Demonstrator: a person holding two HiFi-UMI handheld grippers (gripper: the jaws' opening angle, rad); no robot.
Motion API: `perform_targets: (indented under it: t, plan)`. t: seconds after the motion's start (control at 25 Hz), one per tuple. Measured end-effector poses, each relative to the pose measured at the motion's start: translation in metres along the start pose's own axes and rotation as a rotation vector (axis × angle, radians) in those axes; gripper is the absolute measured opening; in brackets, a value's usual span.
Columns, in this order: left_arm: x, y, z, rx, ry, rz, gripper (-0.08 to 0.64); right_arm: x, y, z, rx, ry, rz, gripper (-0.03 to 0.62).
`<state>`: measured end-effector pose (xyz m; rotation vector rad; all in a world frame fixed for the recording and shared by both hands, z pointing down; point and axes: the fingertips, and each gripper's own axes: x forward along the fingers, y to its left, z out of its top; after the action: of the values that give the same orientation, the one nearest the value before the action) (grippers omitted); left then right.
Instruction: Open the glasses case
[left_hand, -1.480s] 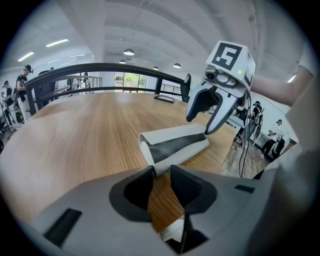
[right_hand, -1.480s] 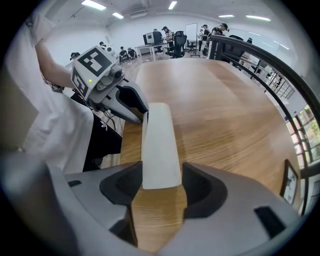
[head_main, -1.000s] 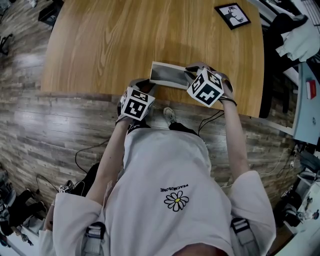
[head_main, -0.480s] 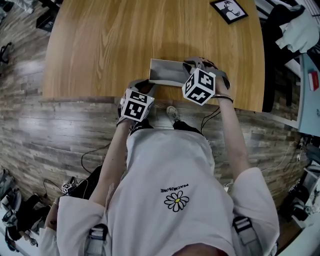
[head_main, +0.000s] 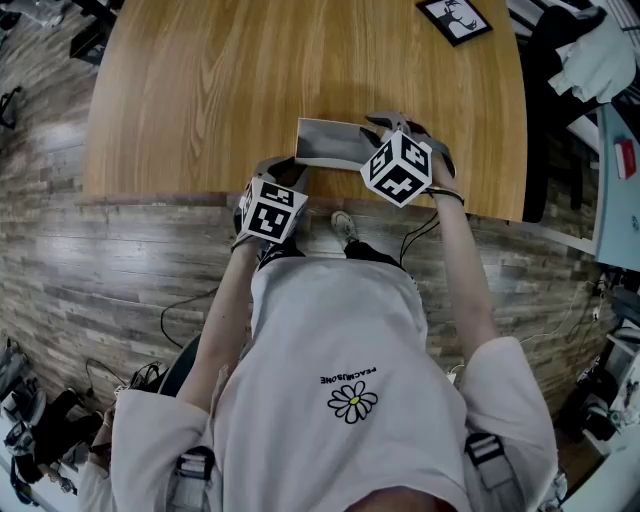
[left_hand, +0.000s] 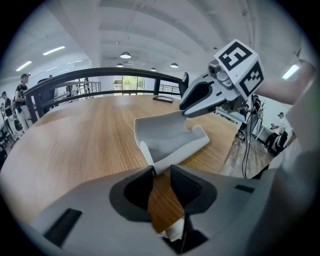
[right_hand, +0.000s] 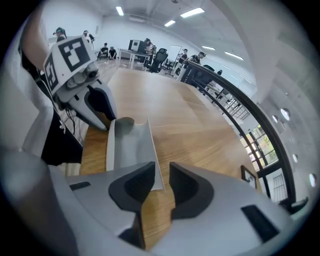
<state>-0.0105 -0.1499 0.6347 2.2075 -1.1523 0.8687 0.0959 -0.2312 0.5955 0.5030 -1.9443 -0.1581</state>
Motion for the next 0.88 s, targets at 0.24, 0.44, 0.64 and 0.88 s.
perform_targets:
  t: [0.24,0.44,0.64,0.88]
  plan:
    - [0.0,-0.015,0.0,0.036,-0.015,-0.066,0.247,-0.025,-0.015,0.023,0.106,-0.112,-0.022,0.12]
    - [-0.027,0.004,0.046,0.011,-0.152,0.01,0.248,-0.072,-0.047,0.054,0.348,-0.359,-0.037,0.111]
    - [-0.082,0.042,0.133,0.03,-0.426,0.167,0.173,-0.134,-0.092,0.073,0.619,-0.628,-0.229,0.117]
    - [-0.157,0.059,0.234,0.051,-0.772,0.359,0.035,-0.215,-0.122,0.079,0.757,-0.891,-0.535,0.033]
